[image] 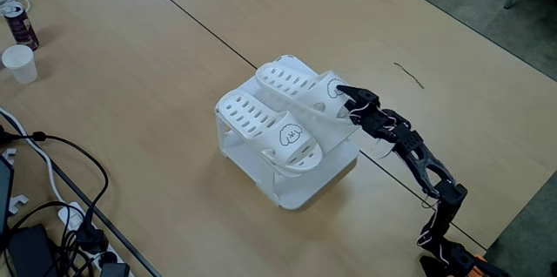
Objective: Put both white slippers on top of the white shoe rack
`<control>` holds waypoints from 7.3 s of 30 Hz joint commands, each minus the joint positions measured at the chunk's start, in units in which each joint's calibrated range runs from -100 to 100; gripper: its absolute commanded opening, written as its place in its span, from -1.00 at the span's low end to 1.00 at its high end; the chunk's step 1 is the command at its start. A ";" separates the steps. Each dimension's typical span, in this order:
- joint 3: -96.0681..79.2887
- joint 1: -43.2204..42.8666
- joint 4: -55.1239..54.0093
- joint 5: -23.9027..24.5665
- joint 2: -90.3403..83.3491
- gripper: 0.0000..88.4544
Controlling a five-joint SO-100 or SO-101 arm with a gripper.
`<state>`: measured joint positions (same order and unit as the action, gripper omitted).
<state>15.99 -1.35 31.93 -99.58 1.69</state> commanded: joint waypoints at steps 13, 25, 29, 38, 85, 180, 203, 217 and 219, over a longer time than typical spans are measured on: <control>13.01 0.36 -0.61 -0.42 6.18 -0.98; 13.01 1.35 -0.78 -0.42 8.11 -0.73; 12.02 1.43 -0.35 -0.42 8.20 -0.73; 7.69 0.85 -0.18 -0.42 7.61 -0.60; -14.50 1.84 -0.01 -0.42 -10.82 -0.61; -115.81 9.08 -114.76 -0.42 -100.77 -0.98; -115.81 -7.20 -131.50 -0.42 -100.68 -0.98; -115.81 -7.20 -131.50 -0.42 -100.68 -0.98; -115.81 -7.20 -131.50 -0.42 -100.68 -0.98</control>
<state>-99.46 -8.39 -99.40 -99.58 -99.09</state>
